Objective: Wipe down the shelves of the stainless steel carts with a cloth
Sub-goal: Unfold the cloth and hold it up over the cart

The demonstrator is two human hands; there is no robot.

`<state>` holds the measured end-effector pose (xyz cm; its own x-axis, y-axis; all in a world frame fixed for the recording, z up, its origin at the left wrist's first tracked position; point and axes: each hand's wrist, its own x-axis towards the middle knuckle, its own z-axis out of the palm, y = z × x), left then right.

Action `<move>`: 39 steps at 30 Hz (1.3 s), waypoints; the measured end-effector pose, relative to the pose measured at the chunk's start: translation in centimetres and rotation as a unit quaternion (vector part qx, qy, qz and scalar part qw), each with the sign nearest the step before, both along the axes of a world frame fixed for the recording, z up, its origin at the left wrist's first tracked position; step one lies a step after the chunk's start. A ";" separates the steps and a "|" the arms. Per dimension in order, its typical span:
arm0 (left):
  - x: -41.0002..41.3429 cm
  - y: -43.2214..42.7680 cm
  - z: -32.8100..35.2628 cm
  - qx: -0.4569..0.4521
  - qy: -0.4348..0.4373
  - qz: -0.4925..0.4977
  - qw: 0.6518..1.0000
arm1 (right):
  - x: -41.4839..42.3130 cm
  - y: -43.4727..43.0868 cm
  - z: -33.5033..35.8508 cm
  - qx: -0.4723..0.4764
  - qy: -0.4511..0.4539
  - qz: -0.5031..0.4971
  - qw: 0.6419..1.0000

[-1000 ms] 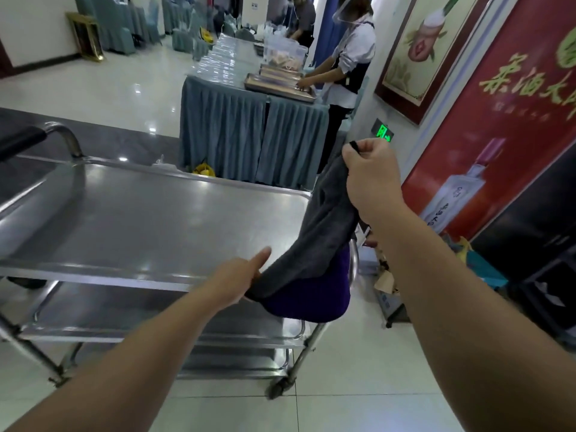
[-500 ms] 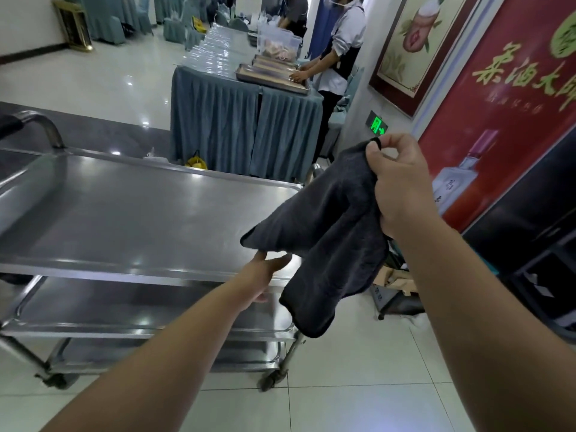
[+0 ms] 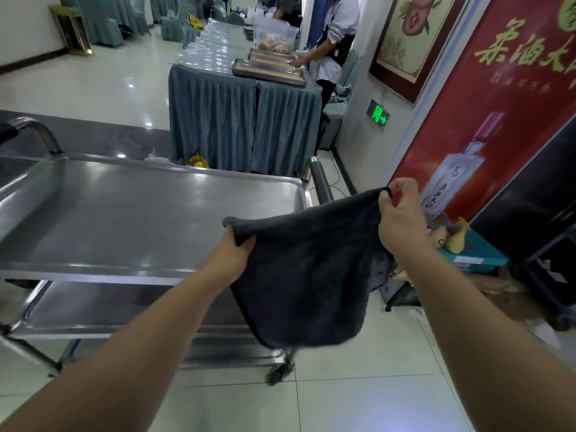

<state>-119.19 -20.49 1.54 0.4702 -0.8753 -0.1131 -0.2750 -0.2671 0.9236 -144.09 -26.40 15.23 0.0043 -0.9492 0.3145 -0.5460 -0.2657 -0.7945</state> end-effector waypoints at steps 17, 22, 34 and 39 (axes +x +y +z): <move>7.7 -4.3 11.2 -0.009 -0.062 -0.087 0.994 | 1.1 -6.8 0.6 0.242 -0.063 -0.001 0.968; 10.2 -7.2 12.1 -0.012 -0.072 -0.070 0.995 | 1.4 -8.5 2.0 0.236 -0.082 0.103 0.963; 13.3 -12.5 14.1 -0.071 0.049 -0.148 0.985 | 4.0 -11.9 2.3 -0.012 0.047 0.003 0.999; 13.6 -13.8 13.6 -0.044 -0.163 -0.169 0.971 | 3.5 -12.2 3.0 0.011 0.067 0.019 0.998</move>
<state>-105.64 -34.29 15.17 0.1525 -0.9854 0.0759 -0.6144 -0.0344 0.7882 -140.60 -38.64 18.21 0.0812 -0.9542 0.2880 -0.6371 -0.2719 -0.7212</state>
